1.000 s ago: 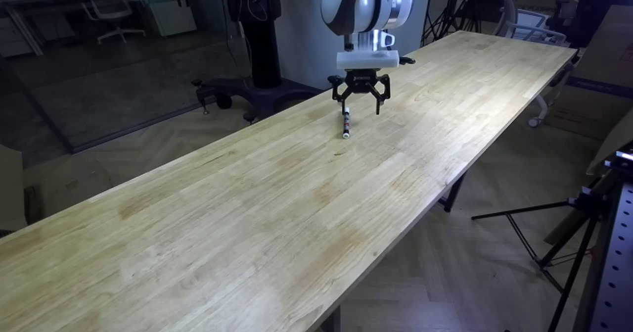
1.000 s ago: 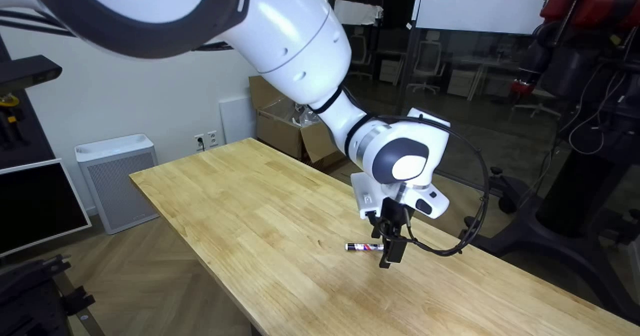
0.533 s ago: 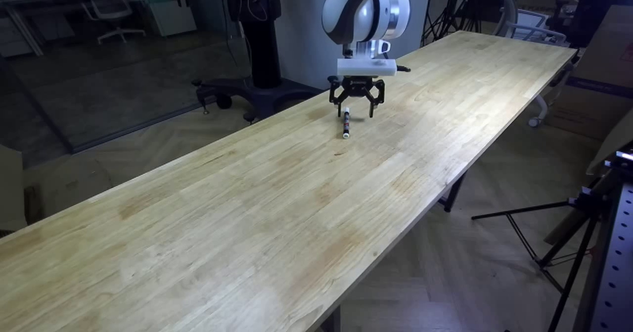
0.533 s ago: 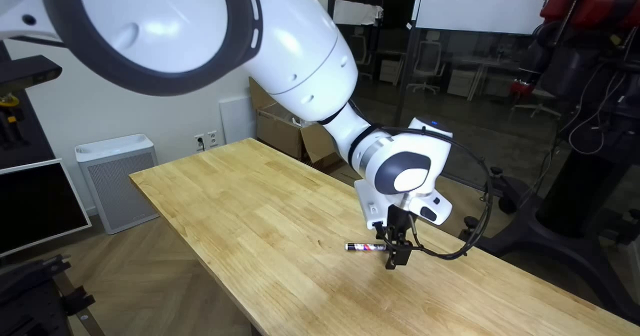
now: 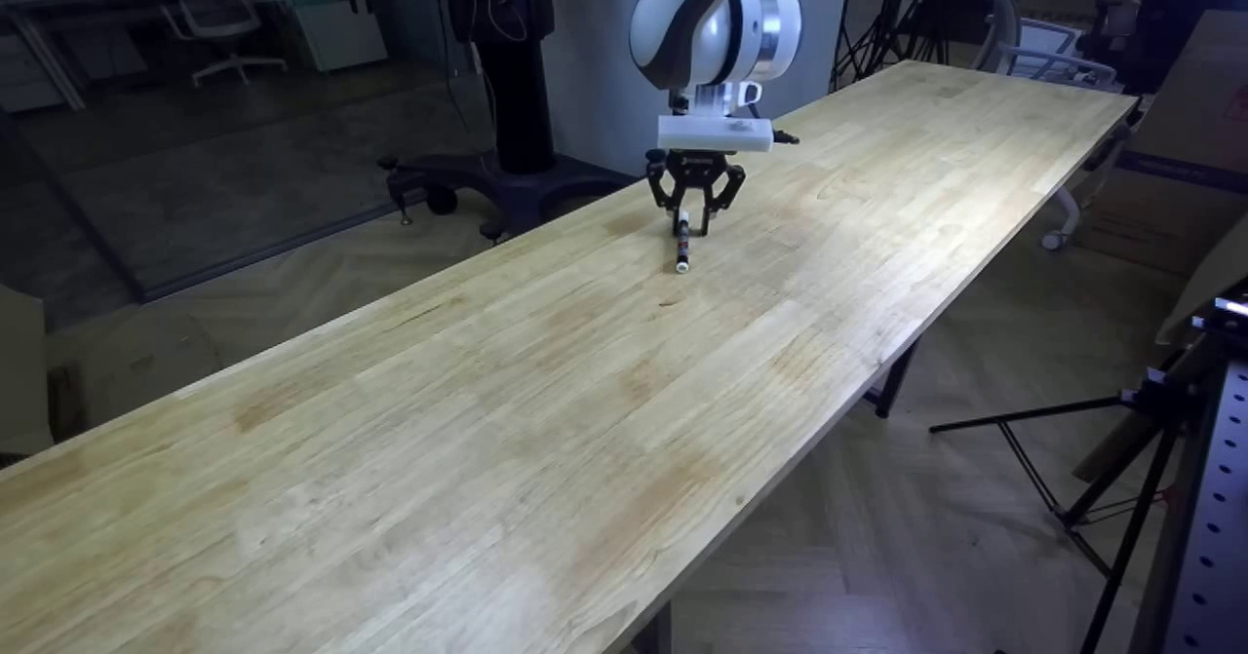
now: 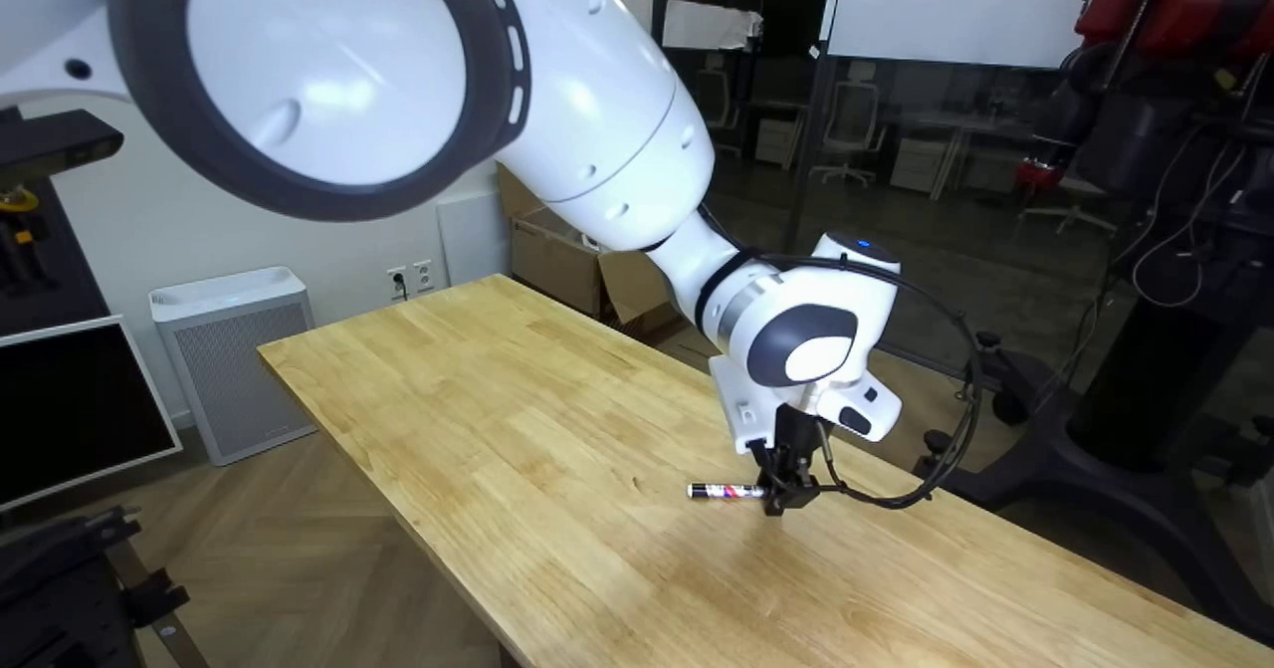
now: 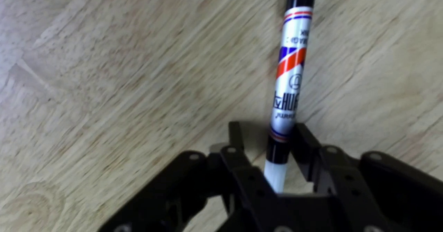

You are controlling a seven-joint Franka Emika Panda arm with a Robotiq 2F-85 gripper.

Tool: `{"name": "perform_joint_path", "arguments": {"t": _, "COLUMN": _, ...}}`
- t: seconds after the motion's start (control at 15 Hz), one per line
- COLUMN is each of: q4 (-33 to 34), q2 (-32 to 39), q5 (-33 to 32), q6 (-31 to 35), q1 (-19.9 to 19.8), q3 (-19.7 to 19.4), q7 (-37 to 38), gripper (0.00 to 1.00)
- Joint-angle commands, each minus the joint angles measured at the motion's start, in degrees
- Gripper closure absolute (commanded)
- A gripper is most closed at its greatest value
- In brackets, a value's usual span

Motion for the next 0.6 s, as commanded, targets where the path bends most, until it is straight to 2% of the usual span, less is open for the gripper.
{"name": "perform_joint_path", "arguments": {"t": 0.0, "q4": 3.67, "q2": 2.1, "q5": 1.07, "q6": -0.96, "q1": 0.0, "q3": 0.78, "q7": 0.17, "gripper": 0.89}}
{"name": "perform_joint_path", "arguments": {"t": 0.13, "q4": 3.71, "q2": 2.09, "q5": 1.01, "q6": -1.22, "q1": 0.11, "q3": 1.2, "q7": -0.16, "gripper": 0.99}}
{"name": "perform_joint_path", "arguments": {"t": 0.27, "q4": 3.74, "q2": 1.97, "q5": 0.89, "q6": -2.29, "q1": 0.45, "q3": 1.34, "q7": 0.27, "gripper": 0.96}}
{"name": "perform_joint_path", "arguments": {"t": 0.53, "q4": 3.63, "q2": 1.62, "q5": 0.45, "q6": -3.5, "q1": 1.49, "q3": 1.04, "q7": 0.92, "gripper": 0.96}}
